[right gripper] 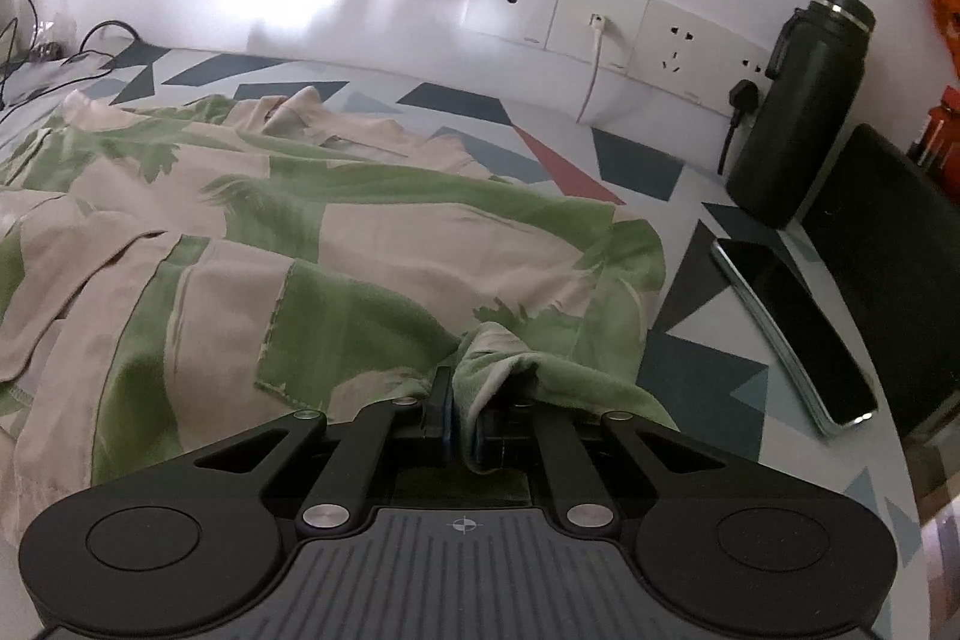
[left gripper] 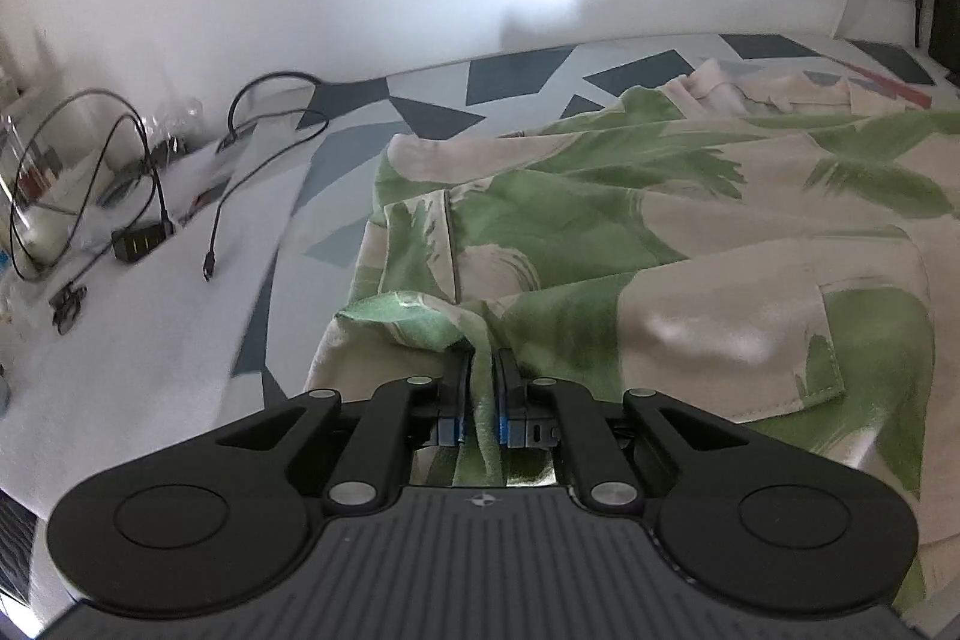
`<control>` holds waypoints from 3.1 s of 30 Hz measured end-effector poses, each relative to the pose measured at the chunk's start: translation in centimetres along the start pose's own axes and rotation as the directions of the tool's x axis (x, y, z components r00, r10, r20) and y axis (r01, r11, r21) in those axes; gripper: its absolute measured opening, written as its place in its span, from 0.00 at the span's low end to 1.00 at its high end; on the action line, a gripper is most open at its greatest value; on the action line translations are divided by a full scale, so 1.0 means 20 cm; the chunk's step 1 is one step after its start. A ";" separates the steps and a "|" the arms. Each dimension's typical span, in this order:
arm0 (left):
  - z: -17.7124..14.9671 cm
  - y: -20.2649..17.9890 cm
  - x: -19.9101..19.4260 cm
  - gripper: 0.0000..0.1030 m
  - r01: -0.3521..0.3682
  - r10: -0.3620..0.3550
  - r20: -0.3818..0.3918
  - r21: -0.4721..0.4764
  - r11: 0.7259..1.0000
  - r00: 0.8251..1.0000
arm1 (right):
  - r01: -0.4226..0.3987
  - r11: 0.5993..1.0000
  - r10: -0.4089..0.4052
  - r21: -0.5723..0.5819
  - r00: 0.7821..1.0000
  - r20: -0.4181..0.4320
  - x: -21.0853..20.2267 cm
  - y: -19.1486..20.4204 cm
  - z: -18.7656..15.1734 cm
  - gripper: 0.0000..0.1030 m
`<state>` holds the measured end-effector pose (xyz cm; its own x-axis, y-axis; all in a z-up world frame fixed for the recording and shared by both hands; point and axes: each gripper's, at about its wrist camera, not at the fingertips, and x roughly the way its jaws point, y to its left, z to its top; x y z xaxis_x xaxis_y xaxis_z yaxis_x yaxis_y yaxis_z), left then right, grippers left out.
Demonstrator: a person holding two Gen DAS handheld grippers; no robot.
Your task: Fold clothes
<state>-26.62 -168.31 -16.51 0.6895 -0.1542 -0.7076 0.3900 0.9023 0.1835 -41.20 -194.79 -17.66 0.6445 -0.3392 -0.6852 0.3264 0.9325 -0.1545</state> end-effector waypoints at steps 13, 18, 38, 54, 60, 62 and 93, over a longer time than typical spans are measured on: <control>-0.07 0.12 -0.08 0.09 0.111 -0.114 -0.016 -0.118 0.987 0.993 | 0.003 1.000 -0.002 0.030 1.000 -0.028 -0.05 -0.02 -0.04 0.07; -0.13 0.18 -0.12 0.09 0.152 -0.159 -0.026 -0.174 0.973 0.987 | 0.013 0.999 -0.011 0.032 0.999 -0.047 -0.12 0.01 -0.08 0.07; -0.15 0.46 -0.11 0.13 0.399 -0.429 -0.055 -0.281 0.873 0.901 | -0.137 0.827 0.123 0.545 0.990 0.062 -0.34 -0.24 -0.14 0.48; -0.11 0.63 -0.32 0.03 0.551 -0.525 0.168 -0.296 0.780 0.834 | -0.078 0.798 0.050 0.598 0.997 0.063 -0.47 -0.32 -0.14 0.16; -0.08 0.68 -0.34 0.03 0.566 -0.528 0.204 -0.304 0.766 0.824 | -0.044 0.826 0.028 0.562 0.999 0.037 -0.46 -0.36 -0.07 0.30; -0.08 0.68 -0.33 0.03 0.569 -0.533 0.200 -0.308 0.762 0.822 | -0.036 0.865 0.039 0.501 0.999 0.004 -0.42 -0.33 -0.07 0.35; -0.23 0.59 -0.17 0.62 0.563 -0.581 -0.011 -0.227 0.794 0.814 | -0.121 0.982 0.111 0.144 0.991 0.077 -0.26 -0.29 -0.24 0.25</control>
<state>-27.20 -155.34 -15.12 0.3282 -0.6450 -0.6901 0.5600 0.7212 -0.4077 -49.76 -197.94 -16.64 0.7280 -0.2419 -0.6414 0.3419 0.9391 0.0339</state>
